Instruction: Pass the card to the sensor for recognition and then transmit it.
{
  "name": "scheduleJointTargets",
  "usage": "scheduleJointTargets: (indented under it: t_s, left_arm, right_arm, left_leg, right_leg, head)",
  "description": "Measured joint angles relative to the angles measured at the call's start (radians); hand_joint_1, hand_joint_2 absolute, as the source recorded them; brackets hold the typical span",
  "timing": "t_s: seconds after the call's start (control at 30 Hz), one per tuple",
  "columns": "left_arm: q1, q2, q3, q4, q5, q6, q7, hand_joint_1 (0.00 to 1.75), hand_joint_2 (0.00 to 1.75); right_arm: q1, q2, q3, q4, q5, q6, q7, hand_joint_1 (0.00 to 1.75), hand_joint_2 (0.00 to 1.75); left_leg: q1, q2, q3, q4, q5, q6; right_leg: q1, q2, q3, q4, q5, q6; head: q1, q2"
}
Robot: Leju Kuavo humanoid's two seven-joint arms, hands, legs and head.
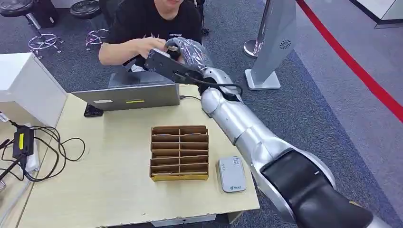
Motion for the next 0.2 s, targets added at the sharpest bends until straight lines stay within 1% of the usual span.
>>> scheduleJointTargets:
  t_s: [0.07, 0.13, 0.2]
  left_arm:
    - [0.002, 0.001, 0.0, 0.0, 0.001, 0.004, 0.0, 0.0, 1.75]
    - [0.008, 0.001, 0.0, 0.0, 0.002, 0.012, 0.0, 0.0, 1.75]
    - [0.01, 0.002, 0.0, 0.0, 0.002, 0.016, 0.001, 0.0, 1.75]
  right_arm:
    - [0.0, -0.015, -0.044, 0.007, -0.063, 0.007, -0.005, 0.0, 1.75]
    - [0.0, -0.047, -0.097, 0.015, -0.135, 0.014, -0.017, 0.0, 1.75]
    - [0.0, -0.069, -0.131, 0.021, -0.175, 0.02, -0.029, 0.0, 1.75]
  left_leg:
    - [0.0, 0.0, 0.0, 0.0, 0.0, 0.0]
    - [0.0, -0.001, 0.0, 0.001, 0.0, 0.0]
    - [0.0, -0.001, 0.0, 0.001, 0.0, 0.0]
  right_leg:
    - [0.0, 0.0, 0.0, 0.0, 0.0, 0.0]
    - [0.0, -0.001, 0.0, -0.001, 0.0, 0.0]
    - [0.0, -0.001, 0.001, -0.001, 0.0, 0.0]
  head:
    - [0.0, 0.0]
    - [0.0, 0.0]
    - [0.0, 0.0]
